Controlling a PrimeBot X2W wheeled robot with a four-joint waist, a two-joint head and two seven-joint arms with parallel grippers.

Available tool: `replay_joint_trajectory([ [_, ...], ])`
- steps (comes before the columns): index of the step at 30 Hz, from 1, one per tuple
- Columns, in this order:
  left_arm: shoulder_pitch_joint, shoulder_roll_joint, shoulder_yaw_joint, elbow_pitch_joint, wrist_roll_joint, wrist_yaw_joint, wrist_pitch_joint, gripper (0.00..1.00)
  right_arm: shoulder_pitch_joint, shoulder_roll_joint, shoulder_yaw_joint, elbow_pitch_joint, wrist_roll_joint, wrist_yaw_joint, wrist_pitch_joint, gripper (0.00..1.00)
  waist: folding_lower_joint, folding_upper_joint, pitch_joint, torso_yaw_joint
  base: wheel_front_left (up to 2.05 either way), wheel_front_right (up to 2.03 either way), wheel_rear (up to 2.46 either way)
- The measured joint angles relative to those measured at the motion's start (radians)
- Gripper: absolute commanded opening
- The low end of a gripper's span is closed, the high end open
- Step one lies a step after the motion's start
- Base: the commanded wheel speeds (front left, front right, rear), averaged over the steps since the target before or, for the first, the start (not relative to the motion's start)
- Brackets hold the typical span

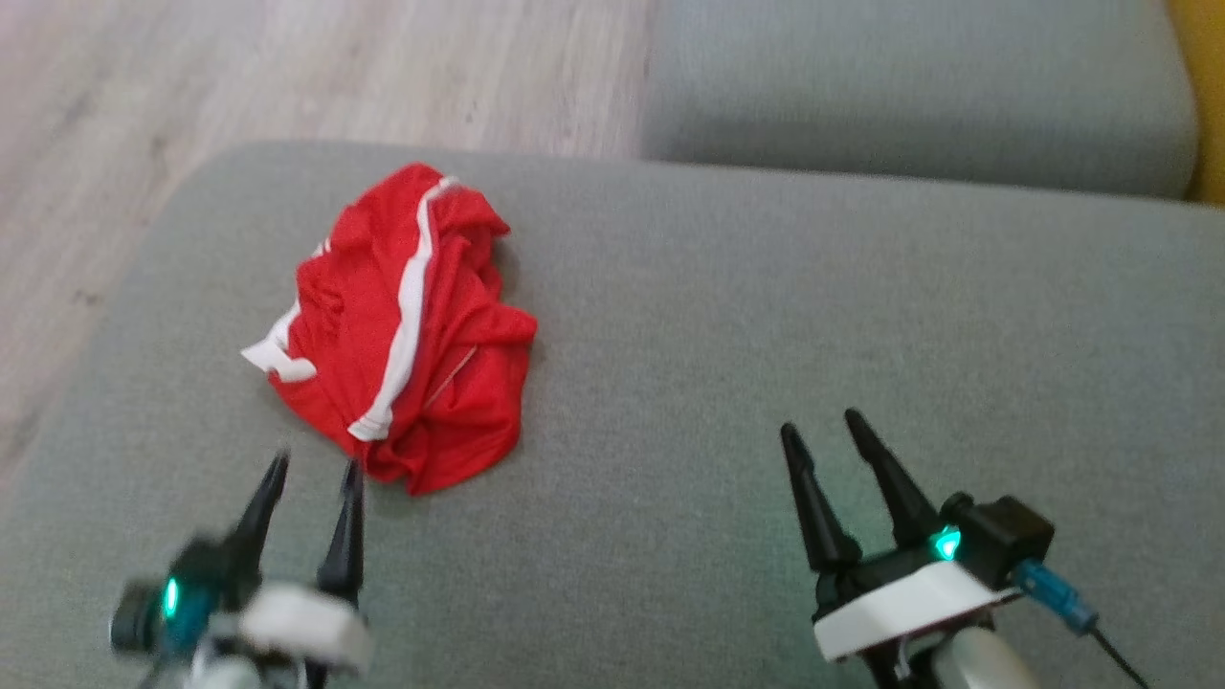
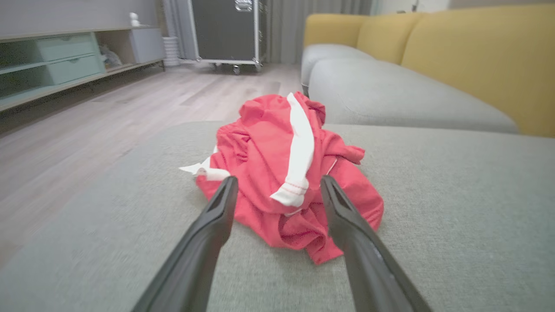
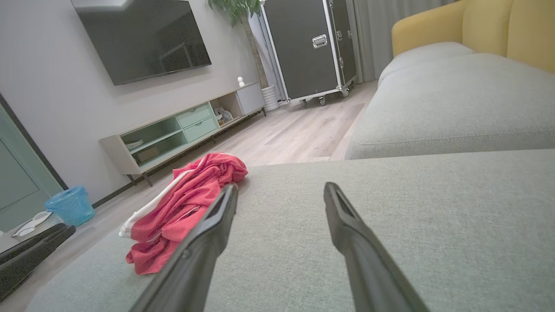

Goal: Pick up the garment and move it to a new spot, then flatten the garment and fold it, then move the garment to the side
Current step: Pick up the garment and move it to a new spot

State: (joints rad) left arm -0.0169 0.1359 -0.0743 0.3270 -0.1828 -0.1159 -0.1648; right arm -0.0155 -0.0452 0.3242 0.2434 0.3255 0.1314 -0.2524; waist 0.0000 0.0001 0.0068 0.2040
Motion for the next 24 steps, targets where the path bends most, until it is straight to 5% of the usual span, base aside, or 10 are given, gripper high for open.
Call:
replay_joint_trajectory([
  [9,-0.270,0.130,-0.158,0.117,-0.077,-0.016,0.258,1.00,-0.063,-0.001,-0.047,-0.007,-0.030,0.000,0.000,1.00,0.0003,0.0000,0.117,-0.027,0.00,0.00,0.00],
  [16,-0.339,0.197,-0.217,0.192,-0.151,-0.016,0.296,1.00,-0.091,-0.001,-0.057,-0.015,-0.036,0.000,0.000,1.00,0.0002,0.0000,0.176,-0.066,0.00,0.00,0.00],
  [17,-0.347,0.199,-0.221,0.201,-0.157,-0.016,0.296,0.66,-0.094,-0.001,-0.062,-0.015,-0.037,0.000,0.000,1.00,0.0001,0.0000,0.181,-0.071,0.00,0.00,0.00],
  [18,-0.353,0.200,-0.221,0.212,-0.164,-0.016,0.295,0.11,-0.098,-0.001,-0.065,-0.015,-0.037,0.000,0.000,1.00,0.0002,0.0000,0.185,-0.076,0.00,0.00,0.00],
  [19,-0.358,0.200,-0.221,0.220,-0.171,-0.016,0.293,0.00,-0.100,-0.001,-0.069,-0.015,-0.037,0.000,0.000,1.00,0.0002,0.0000,0.187,-0.081,0.00,0.00,0.00],
  [24,-0.366,0.192,-0.198,0.220,-0.214,-0.016,0.215,0.00,-0.100,-0.001,-0.070,-0.013,-0.037,0.000,0.000,1.00,0.0000,0.0000,0.176,-0.095,0.00,0.00,0.00],
])
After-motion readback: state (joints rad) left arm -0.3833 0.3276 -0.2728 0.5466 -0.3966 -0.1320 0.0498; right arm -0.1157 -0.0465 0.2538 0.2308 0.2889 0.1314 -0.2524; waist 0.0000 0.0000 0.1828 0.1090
